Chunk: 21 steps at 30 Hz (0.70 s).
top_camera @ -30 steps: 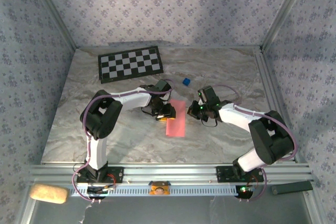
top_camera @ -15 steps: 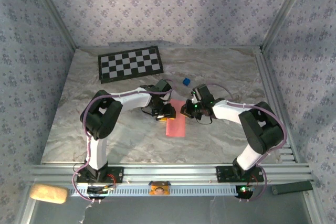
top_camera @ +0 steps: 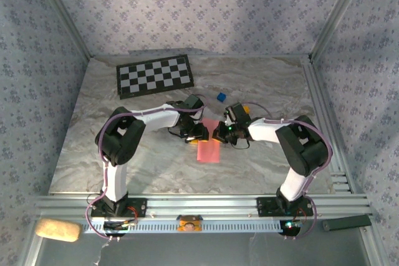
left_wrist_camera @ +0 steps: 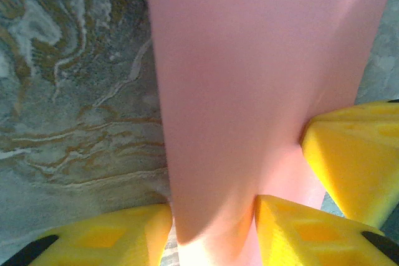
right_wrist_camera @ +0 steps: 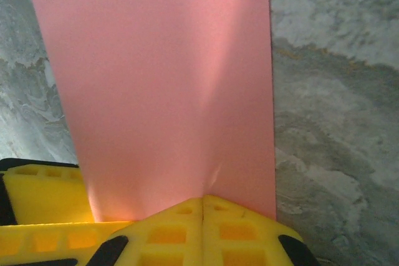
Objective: Fold a paper plane with a square sheet of paper (pick it up from the middle)
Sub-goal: Hold the square sheet of paper at the center of the table.
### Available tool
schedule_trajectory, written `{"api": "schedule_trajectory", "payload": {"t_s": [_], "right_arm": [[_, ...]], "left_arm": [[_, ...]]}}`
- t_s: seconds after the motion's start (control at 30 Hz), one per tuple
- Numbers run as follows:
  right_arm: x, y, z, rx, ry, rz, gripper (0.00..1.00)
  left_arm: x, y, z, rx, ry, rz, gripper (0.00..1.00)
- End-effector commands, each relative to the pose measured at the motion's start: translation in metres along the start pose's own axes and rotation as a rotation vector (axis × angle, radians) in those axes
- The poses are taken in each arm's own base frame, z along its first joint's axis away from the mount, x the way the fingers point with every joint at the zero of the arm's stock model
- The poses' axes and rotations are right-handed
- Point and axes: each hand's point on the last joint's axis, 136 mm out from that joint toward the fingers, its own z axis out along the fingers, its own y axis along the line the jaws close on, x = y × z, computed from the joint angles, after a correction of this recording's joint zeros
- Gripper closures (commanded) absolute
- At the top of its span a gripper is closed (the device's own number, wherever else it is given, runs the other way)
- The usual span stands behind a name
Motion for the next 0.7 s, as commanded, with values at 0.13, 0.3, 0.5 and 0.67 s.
{"api": "schedule_trajectory", "payload": {"t_s": [0.13,0.3,0.5,0.67], "right_arm": [[0.019,-0.041,0.008,0.144,0.077,-0.038,1.00],[0.018,-0.048,0.006,0.173,0.109,-0.095,1.00],[0.011,-0.047,0.005,0.188,0.138,-0.168,1.00],[0.009,-0.050,0.007,0.196,0.146,-0.157,1.00]], "left_arm": [[0.019,0.047,0.034,-0.168,0.046,-0.043,0.54],[0.005,0.024,0.002,-0.098,-0.049,-0.043,0.49],[-0.018,0.005,-0.054,0.057,-0.215,-0.070,0.44],[-0.027,-0.021,-0.076,0.283,-0.218,-0.046,0.63]]}}
